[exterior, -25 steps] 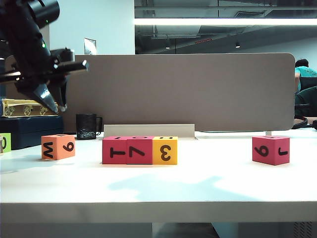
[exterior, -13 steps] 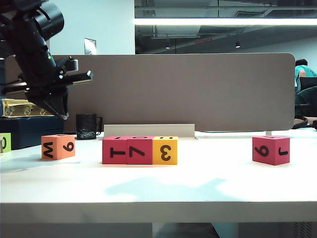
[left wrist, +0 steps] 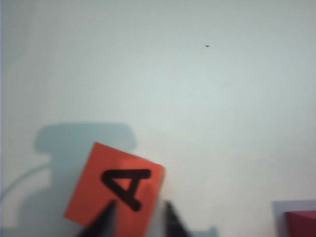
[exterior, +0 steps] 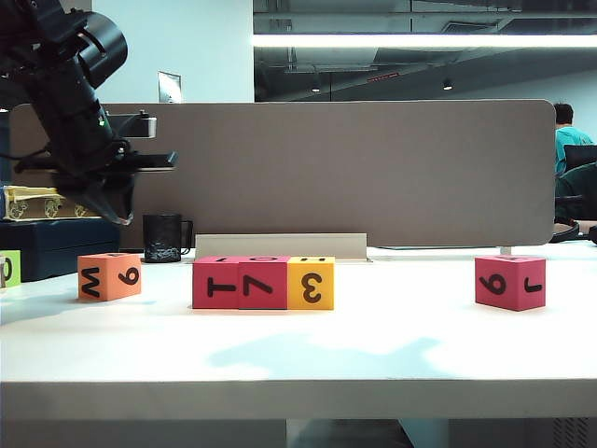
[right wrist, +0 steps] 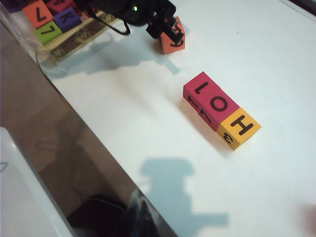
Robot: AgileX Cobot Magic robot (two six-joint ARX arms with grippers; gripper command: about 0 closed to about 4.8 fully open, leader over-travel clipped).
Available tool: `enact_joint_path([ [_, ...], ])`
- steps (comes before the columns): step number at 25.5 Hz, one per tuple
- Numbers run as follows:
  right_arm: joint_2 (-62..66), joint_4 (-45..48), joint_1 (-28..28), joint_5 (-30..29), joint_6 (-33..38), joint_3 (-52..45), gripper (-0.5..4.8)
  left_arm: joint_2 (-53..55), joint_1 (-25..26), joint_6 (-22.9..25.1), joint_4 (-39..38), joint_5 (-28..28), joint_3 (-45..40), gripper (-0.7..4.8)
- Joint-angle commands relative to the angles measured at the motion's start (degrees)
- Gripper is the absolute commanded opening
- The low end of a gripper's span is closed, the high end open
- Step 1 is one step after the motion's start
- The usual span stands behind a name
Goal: Select the appropriate blocks from the scattered letter blocks on the table and arrange them in a row to spell out "ALOHA".
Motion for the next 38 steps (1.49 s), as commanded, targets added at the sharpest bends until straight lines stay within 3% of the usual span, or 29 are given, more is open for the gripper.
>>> enact_joint_path([
  [1, -0.17, 0.39, 0.11, 0.13, 0.28, 0.2, -0.01, 0.04, 0.11, 3.34, -2.32, -3.04, 0.0, 2.57],
  [3, -0.17, 0.37, 0.11, 0.13, 0.28, 0.2, -0.01, 0.31, 0.94, 3.91, -3.76, -2.23, 0.0, 3.06],
  [10, -0.17, 0.55, 0.11, 0.11, 0.26, 0.2, -0.01, 1.05, 7.19, 7.41, -4.59, 6.47, 0.11, 3.21],
  [14, -0.17, 1.55, 0.11, 0.11, 0.26, 0.2, -0.01, 1.09, 9.22, 7.39, -4.04, 12.09, 0.33, 4.16],
  [18, -0.17, 2.21, 0.11, 0.11, 0.26, 0.2, -0.01, 1.18, 9.49, 9.35, -3.87, 16.55, 0.33, 4.62],
  [21, -0.17, 2.1, 0.11, 0.09, 0.31, 0.2, -0.01, 1.81, 9.01, 11.39, -2.8, 15.93, 0.33, 4.62],
  [32, -0.17, 2.08, 0.11, 0.09, 0.31, 0.17, -0.01, 5.97, 9.01, 11.39, -1.75, 14.69, 0.31, 4.56],
  [36, -0.17, 2.08, 0.11, 0.09, 0.31, 0.2, -0.01, 5.99, 9.01, 11.39, -0.37, 14.43, 0.31, 3.37],
  [38, -0.17, 2.08, 0.11, 0.09, 0.31, 0.2, -0.01, 5.99, 8.94, 11.39, -0.33, 14.45, 0.31, 3.27],
])
